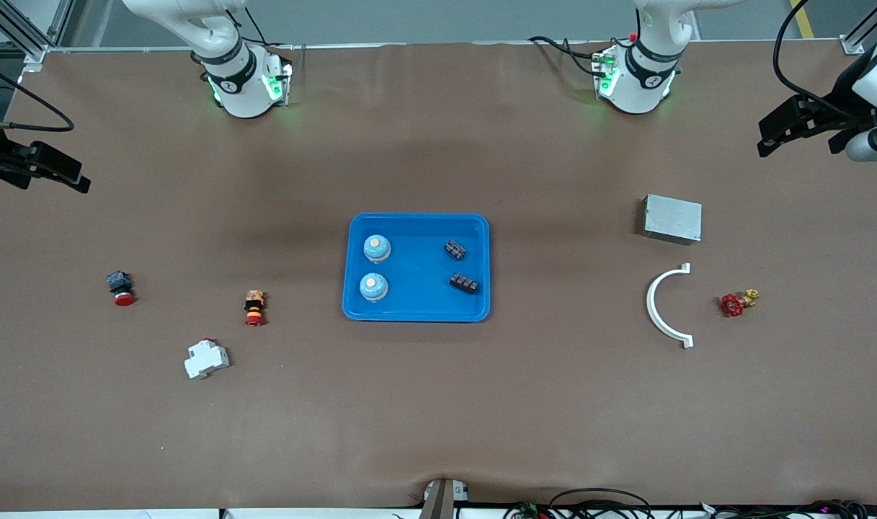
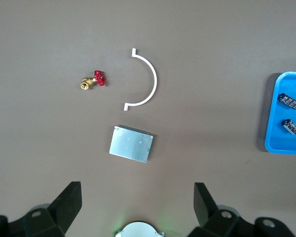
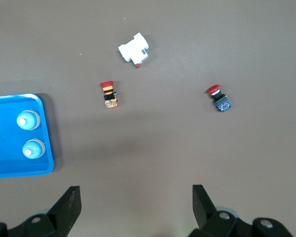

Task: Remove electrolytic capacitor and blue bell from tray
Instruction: 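Reach the left gripper toward the capacitors while the right gripper approaches the tray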

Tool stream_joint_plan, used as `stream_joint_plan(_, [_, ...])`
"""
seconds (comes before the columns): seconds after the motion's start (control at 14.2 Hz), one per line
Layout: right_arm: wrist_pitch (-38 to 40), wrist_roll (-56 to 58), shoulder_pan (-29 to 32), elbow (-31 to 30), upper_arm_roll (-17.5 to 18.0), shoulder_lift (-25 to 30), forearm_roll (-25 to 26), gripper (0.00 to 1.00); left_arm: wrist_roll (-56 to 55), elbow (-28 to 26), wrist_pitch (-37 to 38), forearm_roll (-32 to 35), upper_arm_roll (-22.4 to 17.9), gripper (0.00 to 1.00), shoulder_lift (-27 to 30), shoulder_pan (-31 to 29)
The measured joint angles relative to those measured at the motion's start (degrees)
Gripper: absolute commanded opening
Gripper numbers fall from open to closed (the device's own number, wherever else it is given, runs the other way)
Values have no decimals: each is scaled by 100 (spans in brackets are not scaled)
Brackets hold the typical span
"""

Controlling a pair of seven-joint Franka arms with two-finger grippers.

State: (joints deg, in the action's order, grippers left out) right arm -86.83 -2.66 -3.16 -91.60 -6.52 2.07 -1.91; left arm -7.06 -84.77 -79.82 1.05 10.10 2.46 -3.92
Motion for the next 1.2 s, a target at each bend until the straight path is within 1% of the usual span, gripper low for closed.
stream_joint_plan(0.35, [0,0,0,0,0,0,0,100,0,1,0,0,-1,100,-5,-1])
stream_joint_plan(0.56, [0,0,0,2,1,0,0,100,0,-5,-41,-15,39,100,-131,29])
stream_joint_plan(0.78, [0,0,-2,6,18,-1,0,100,-11,-75,-252,-60,217,100,-484,199])
stream_joint_plan(0.92, [0,0,-19,8,42,-5,-3,100,-143,-92,-642,-65,402,100,-773,277])
stream_joint_plan(1.06, [3,1,-129,8,64,-27,-7,100,-656,-96,-1017,-67,612,100,-1089,388])
stream_joint_plan(1.2, [23,0,-333,8,80,-71,-8,100,-1254,-97,-1264,-68,686,100,-1417,661])
